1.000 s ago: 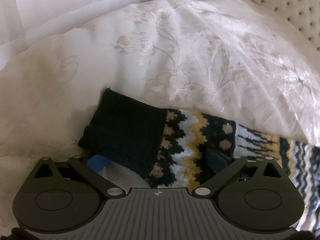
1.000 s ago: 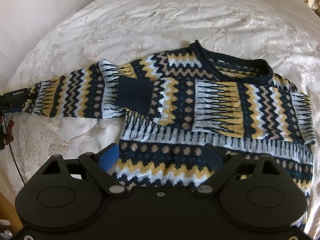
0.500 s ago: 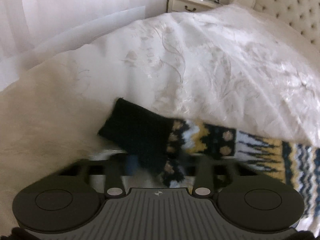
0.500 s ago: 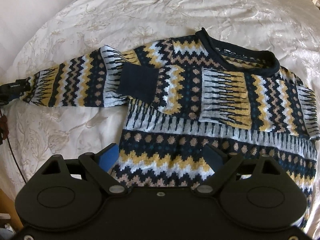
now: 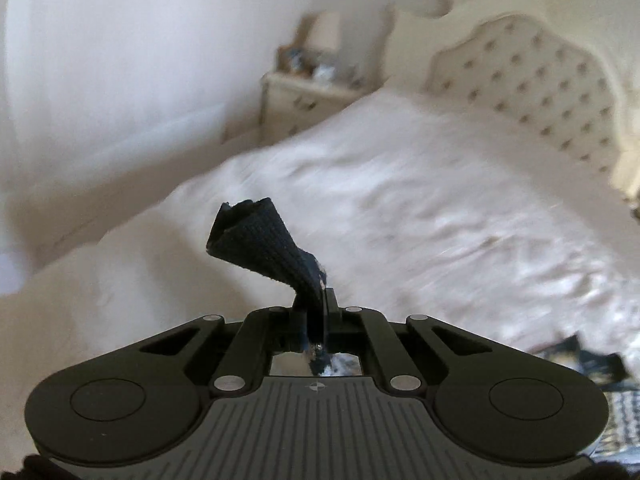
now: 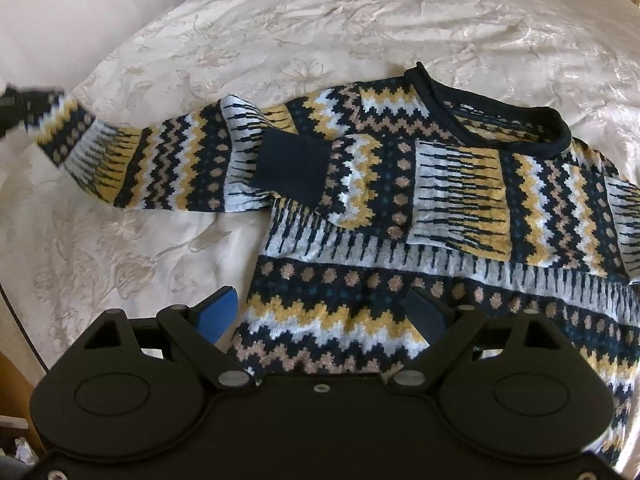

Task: Fold small clothes
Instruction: 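Fold the held sleeve across the sweater body with the left tool and release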

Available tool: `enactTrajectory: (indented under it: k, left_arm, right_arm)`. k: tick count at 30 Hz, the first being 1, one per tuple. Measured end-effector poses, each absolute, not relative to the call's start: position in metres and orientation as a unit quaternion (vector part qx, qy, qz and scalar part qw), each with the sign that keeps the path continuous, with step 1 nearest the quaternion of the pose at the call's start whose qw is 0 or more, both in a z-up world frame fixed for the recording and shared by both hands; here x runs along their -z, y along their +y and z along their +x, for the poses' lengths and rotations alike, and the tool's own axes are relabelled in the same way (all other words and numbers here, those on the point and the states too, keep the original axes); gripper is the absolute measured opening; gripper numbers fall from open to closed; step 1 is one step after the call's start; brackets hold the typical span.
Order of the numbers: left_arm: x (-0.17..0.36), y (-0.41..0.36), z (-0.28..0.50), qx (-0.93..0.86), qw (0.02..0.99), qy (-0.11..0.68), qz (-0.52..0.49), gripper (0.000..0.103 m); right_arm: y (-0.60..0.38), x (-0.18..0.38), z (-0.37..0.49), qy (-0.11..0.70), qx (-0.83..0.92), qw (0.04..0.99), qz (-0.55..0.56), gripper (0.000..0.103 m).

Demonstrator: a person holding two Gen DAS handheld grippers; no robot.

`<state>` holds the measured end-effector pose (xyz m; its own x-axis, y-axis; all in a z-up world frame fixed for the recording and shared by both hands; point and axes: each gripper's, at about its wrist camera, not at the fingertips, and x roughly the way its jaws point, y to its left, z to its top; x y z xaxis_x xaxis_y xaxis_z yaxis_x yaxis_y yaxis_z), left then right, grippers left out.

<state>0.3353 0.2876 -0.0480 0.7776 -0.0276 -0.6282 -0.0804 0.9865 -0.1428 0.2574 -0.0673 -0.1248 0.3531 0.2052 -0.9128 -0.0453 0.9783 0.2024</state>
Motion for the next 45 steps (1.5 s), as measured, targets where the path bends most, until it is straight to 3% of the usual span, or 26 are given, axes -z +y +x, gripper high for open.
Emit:
enactTrajectory:
  k: [7,12,20,28,34,37,45]
  left_arm:
    - [-0.012,0.186,0.321,0.074,0.957,0.271,-0.070,0.006]
    - [-0.021,0.092,0.310,0.133,0.953,0.265,-0.062,0.006]
    - [0.045,-0.070,0.304,0.203,0.916,0.341,-0.058,0.006]
    - [0.109,-0.173,0.296,0.242,0.875,0.418,-0.022,0.007]
    - [0.117,-0.201,0.290,0.314,0.840,0.443,-0.022,0.010]
    - [0.113,-0.198,0.284,0.338,0.837,0.430,-0.021,0.025]
    - [0.122,-0.101,0.305,0.237,0.867,0.438,0.027,0.027]
  right_arm:
    - [-0.112,0.123,0.235,0.548,-0.077,0.827,0.099,0.092]
    - [-0.166,0.125,0.216,0.541,-0.072,0.829,0.125,0.092]
    - [-0.264,0.129,0.184,0.531,-0.047,0.832,0.156,0.092]
    - [-0.324,0.131,0.167,0.525,-0.024,0.833,0.170,0.092]
    - [-0.334,0.133,0.167,0.526,-0.013,0.830,0.184,0.092]
    - [-0.335,0.133,0.170,0.521,-0.007,0.833,0.189,0.092]
    - [-0.334,0.132,0.214,0.498,0.005,0.846,0.191,0.092]
